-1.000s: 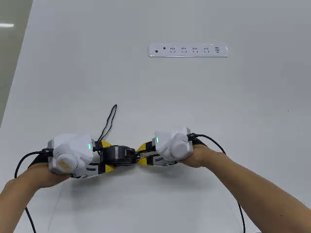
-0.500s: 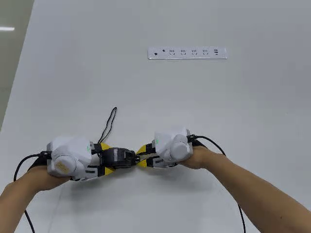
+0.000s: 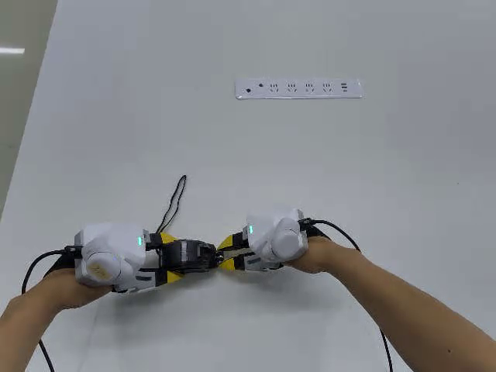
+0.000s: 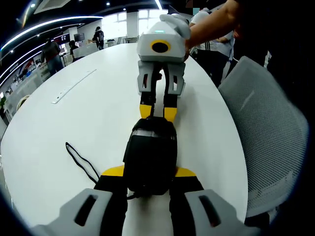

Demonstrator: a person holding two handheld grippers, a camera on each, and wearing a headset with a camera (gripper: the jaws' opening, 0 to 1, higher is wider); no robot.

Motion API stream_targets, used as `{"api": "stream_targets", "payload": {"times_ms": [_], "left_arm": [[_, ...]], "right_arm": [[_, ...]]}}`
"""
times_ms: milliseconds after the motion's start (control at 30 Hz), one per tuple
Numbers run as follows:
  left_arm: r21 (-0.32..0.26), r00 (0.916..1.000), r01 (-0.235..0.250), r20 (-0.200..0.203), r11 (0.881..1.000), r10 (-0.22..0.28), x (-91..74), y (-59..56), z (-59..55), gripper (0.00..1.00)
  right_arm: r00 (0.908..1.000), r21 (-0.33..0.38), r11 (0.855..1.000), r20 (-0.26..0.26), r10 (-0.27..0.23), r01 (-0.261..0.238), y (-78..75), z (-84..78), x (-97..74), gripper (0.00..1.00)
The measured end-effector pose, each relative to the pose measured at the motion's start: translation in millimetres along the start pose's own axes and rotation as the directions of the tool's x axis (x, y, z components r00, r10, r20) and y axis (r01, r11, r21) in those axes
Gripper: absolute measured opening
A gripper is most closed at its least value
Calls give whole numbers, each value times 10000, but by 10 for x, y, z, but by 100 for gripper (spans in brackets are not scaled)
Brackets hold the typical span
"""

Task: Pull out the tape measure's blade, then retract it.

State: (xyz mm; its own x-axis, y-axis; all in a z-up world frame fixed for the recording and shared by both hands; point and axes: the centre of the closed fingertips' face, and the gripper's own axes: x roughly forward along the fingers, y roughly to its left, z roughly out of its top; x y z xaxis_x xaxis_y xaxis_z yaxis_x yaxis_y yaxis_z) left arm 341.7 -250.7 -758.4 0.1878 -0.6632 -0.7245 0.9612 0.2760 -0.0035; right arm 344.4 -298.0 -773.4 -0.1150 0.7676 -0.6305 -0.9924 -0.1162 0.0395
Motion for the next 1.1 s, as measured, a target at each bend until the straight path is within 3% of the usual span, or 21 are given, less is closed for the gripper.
{"api": "stream_targets", "payload": {"times_ms": [1100], "left_arm": [[-99, 10000, 46, 54, 9999, -46, -4, -8, -5, 28]], "right_arm": [[9998, 198, 9997, 149, 104, -107, 4, -16, -46, 10]]}}
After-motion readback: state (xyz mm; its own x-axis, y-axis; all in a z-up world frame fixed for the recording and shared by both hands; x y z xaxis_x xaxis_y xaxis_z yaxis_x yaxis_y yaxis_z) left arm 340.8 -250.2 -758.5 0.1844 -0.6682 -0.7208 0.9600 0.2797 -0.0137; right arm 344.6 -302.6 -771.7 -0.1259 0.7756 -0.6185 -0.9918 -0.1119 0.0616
